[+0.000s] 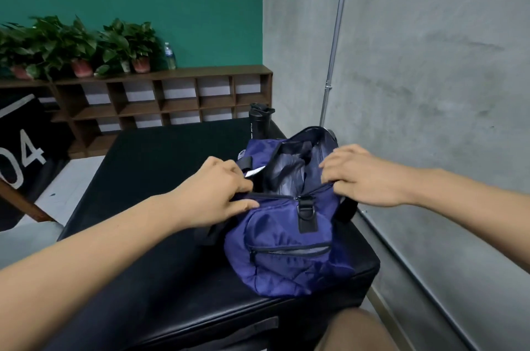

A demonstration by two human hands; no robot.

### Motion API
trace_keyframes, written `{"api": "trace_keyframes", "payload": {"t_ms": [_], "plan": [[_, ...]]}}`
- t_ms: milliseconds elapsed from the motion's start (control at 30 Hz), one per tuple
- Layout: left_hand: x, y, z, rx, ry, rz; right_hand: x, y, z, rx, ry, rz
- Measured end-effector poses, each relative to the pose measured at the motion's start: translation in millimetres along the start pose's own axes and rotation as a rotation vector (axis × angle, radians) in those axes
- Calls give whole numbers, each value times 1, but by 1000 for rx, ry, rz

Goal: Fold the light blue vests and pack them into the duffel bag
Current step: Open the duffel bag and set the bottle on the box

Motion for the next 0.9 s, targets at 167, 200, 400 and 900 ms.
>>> {"api": "trace_keyframes", "payload": {"t_ms": [167,200,400,900], "plan": [[10,-45,-27,153,194,36,-21,9,-35,-185,201,-1],[9,-52,-34,165,247,35,-26,12,-48,-211,257,13],[20,-52,-33,45,260,73,-34,24,-60,-124,279,20],[135,-6,-80,-65,433,301,-21,62,-52,445,320,-13]]}}
Point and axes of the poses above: each hand's wrist, its own x-axis towards the middle knuckle, its own z-axis out of the back of the hand, y = z × x, the point moved 8 cm from there along x, towards the middle knuckle, and after that the axes turned 1 degree about -y, right-handed, at the moved point
